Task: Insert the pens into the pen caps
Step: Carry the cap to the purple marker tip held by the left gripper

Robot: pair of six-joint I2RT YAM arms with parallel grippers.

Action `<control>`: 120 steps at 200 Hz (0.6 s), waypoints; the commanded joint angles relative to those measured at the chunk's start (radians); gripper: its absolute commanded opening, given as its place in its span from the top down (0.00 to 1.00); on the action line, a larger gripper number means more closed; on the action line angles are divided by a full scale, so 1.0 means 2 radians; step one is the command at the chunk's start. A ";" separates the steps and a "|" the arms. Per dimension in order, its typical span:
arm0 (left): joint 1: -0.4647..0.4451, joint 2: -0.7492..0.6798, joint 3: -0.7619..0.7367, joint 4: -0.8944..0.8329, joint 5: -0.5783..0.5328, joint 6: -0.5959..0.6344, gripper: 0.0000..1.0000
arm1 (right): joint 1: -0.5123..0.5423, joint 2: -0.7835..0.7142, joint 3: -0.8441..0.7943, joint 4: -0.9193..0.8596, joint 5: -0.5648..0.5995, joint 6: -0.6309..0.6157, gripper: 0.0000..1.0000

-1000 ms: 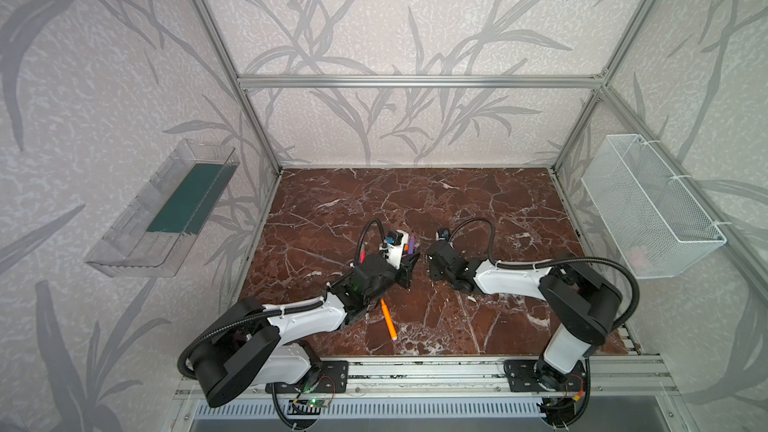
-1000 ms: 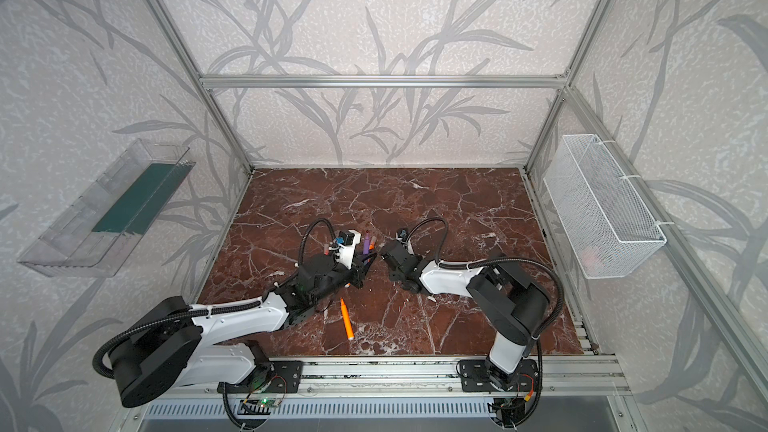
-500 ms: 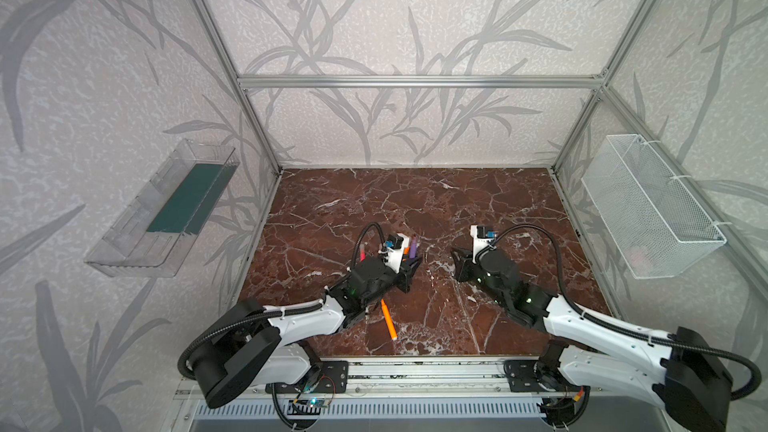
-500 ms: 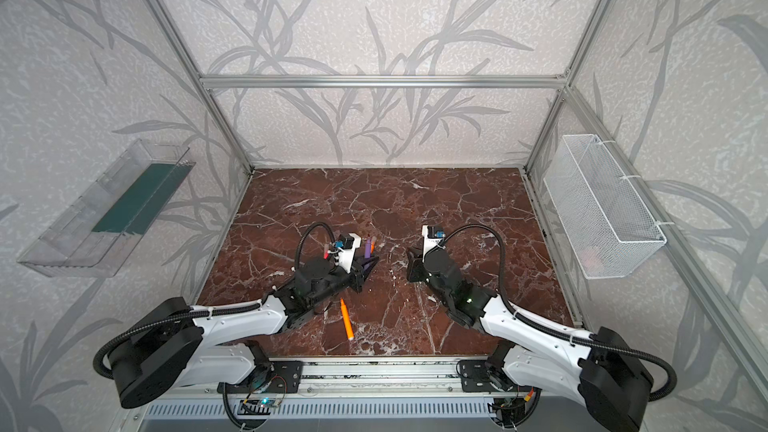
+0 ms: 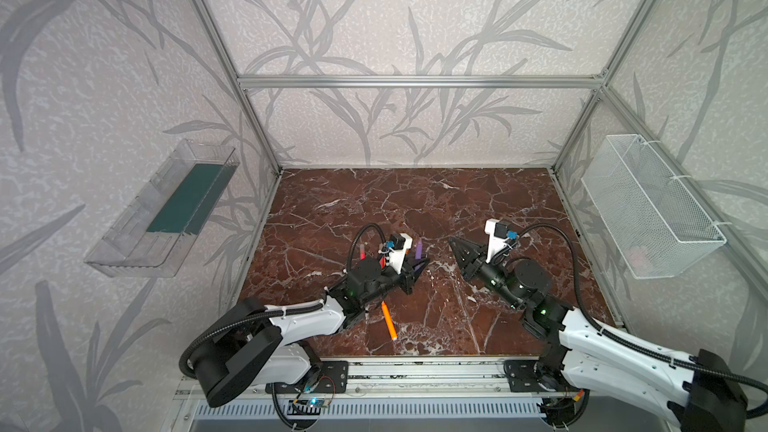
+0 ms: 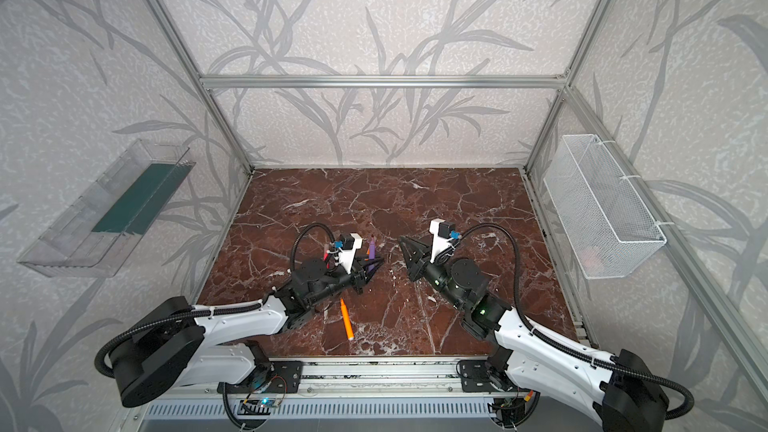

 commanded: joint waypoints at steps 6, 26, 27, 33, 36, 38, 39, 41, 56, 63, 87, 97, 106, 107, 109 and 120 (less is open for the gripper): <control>-0.001 0.008 -0.003 0.035 0.021 -0.008 1.00 | 0.004 0.030 0.013 0.051 -0.028 0.003 1.00; -0.001 0.012 -0.001 0.038 0.024 -0.008 1.00 | 0.005 0.050 0.026 0.073 -0.036 0.002 1.00; -0.001 0.013 -0.001 0.038 0.024 -0.008 1.00 | 0.005 0.051 0.027 0.073 -0.036 0.001 1.00; 0.000 0.014 -0.001 0.039 0.024 -0.010 1.00 | 0.004 0.056 0.030 0.074 -0.038 0.001 1.00; 0.000 0.014 -0.001 0.039 0.024 -0.009 1.00 | 0.005 0.059 0.031 0.075 -0.038 0.001 1.00; 0.000 0.014 -0.001 0.039 0.024 -0.009 1.00 | 0.005 0.060 0.032 0.076 -0.038 0.001 1.00; -0.001 0.014 0.000 0.039 0.024 -0.009 1.00 | 0.006 0.061 0.033 0.077 -0.038 0.001 1.00; -0.001 0.014 0.000 0.040 0.024 -0.009 1.00 | 0.006 0.063 0.033 0.077 -0.038 0.001 1.00; 0.000 0.015 0.000 0.040 0.024 -0.010 1.00 | 0.009 0.074 0.038 0.089 -0.038 -0.001 1.00; -0.001 0.014 -0.001 0.041 0.025 -0.010 1.00 | 0.011 0.081 0.040 0.092 -0.036 -0.003 1.00; 0.000 0.016 -0.001 0.045 0.030 -0.012 1.00 | 0.013 0.099 0.056 0.097 -0.033 -0.010 1.00; 0.000 0.016 -0.002 0.047 0.031 -0.013 1.00 | 0.013 0.105 0.064 0.095 -0.030 -0.013 1.00; 0.000 0.015 -0.002 0.047 0.033 -0.014 1.00 | 0.013 0.109 0.071 0.095 -0.026 -0.017 1.00; -0.001 0.015 -0.001 0.047 0.033 -0.014 1.00 | 0.013 0.110 0.072 0.095 -0.026 -0.018 1.00; 0.000 0.015 -0.002 0.047 0.034 -0.013 1.00 | 0.013 0.111 0.074 0.095 -0.024 -0.019 1.00; -0.001 0.014 -0.003 0.047 0.034 -0.014 1.00 | 0.013 0.119 0.083 0.095 -0.020 -0.023 1.00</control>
